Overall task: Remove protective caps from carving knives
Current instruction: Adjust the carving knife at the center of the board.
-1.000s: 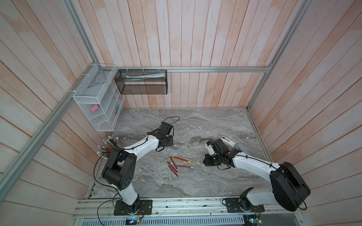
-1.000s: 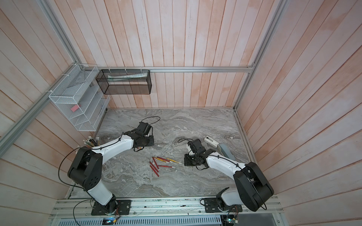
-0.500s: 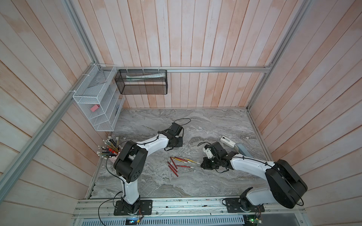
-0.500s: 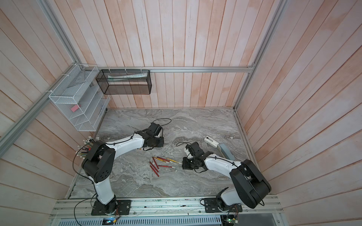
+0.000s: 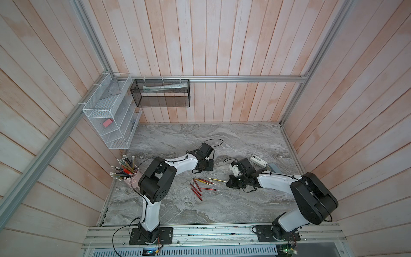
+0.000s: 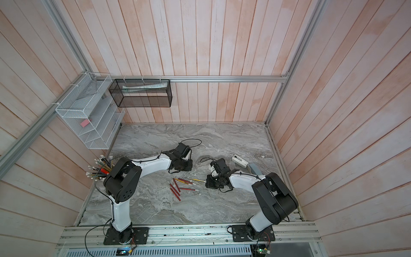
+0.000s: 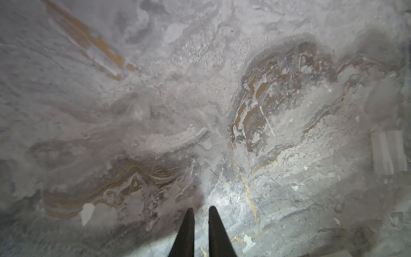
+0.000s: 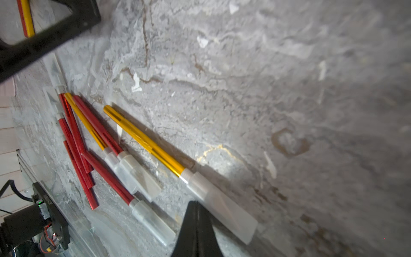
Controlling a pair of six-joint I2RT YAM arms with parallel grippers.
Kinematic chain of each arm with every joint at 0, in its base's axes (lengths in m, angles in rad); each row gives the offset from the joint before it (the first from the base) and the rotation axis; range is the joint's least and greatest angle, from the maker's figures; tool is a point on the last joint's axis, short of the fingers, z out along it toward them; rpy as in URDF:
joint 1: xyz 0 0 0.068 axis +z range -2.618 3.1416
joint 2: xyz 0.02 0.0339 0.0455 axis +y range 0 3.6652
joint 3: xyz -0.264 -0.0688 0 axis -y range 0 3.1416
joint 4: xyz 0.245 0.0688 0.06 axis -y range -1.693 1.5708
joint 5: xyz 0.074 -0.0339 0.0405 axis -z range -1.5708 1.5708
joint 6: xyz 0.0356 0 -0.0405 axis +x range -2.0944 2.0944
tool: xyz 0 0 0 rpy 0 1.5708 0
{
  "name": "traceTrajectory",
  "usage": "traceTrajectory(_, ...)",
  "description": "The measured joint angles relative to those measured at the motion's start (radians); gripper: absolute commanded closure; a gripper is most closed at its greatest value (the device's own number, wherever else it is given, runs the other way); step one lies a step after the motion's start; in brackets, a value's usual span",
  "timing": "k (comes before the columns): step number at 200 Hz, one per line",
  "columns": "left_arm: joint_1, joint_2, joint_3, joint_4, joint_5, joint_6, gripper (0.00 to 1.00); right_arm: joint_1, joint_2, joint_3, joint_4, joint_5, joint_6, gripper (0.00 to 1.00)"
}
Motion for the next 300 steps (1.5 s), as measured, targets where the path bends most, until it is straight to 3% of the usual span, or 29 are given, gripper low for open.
traceTrajectory(156,-0.048,0.039,0.029,0.050,0.093,0.000,0.83,-0.150,0.231,0.231,0.051,-0.044,-0.091,1.00)
traceTrajectory(240,-0.078,0.039,0.030,0.065,0.102,-0.020,0.62,-0.151,0.292,0.280,0.101,-0.087,-0.089,1.00)
traceTrajectory(300,-0.120,0.038,0.045,0.044,0.039,-0.019,0.59,-0.159,0.296,0.257,0.150,-0.122,-0.071,1.00)
